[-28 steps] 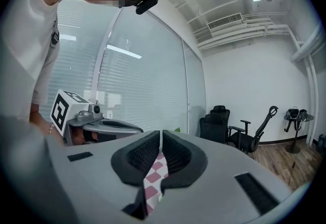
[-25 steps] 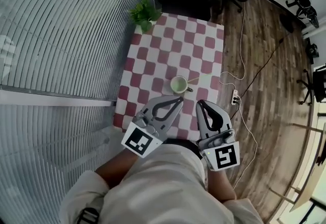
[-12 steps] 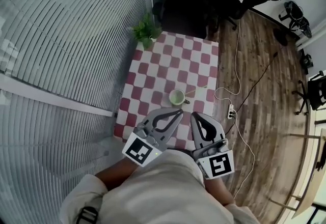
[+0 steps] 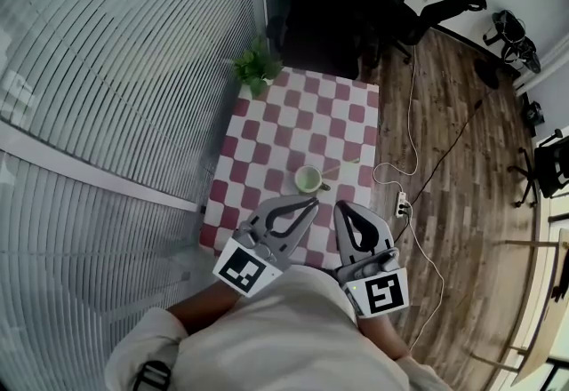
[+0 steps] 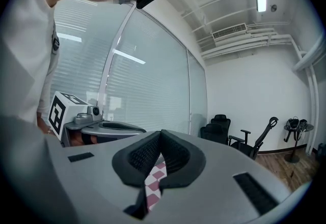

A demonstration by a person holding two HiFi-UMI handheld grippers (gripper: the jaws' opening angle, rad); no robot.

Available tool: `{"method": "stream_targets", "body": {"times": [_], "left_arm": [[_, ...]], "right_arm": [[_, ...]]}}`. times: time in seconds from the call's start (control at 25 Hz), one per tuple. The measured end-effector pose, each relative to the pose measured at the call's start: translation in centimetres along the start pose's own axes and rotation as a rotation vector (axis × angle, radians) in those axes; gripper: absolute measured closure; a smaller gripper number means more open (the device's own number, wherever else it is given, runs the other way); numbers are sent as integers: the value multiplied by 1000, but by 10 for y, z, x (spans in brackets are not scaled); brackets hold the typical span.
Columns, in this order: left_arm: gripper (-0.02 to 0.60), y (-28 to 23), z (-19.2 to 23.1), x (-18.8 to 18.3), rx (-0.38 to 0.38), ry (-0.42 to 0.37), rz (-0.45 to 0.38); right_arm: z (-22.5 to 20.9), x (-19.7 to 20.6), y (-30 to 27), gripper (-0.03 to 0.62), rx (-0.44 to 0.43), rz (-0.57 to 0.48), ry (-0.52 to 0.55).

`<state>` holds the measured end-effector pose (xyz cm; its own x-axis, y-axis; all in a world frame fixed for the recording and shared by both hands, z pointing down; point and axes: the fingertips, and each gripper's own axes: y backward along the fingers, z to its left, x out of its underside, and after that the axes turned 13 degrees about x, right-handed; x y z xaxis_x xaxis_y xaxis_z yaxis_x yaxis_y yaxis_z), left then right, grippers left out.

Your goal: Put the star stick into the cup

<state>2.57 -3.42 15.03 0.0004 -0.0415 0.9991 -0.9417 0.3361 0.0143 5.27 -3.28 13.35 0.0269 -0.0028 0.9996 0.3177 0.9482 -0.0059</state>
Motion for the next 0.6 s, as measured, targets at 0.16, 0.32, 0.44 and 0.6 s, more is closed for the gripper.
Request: {"method": "stream_targets", "body": {"times": [0.16, 0.32, 0.44, 0.6], "left_arm": [[549, -1, -1, -5, 2, -6, 6], [549, 1, -1, -1, 2, -3, 3], [549, 1, 0, 0, 0, 0, 4], [549, 2, 0, 1, 8, -16, 22]], "right_arm": [[-1, -3, 2, 563, 2, 3, -4], [-1, 2, 1, 563, 6, 7, -4], [-1, 4, 1, 563, 10, 12, -8], [1, 4, 2, 563, 10, 13, -14]]}}
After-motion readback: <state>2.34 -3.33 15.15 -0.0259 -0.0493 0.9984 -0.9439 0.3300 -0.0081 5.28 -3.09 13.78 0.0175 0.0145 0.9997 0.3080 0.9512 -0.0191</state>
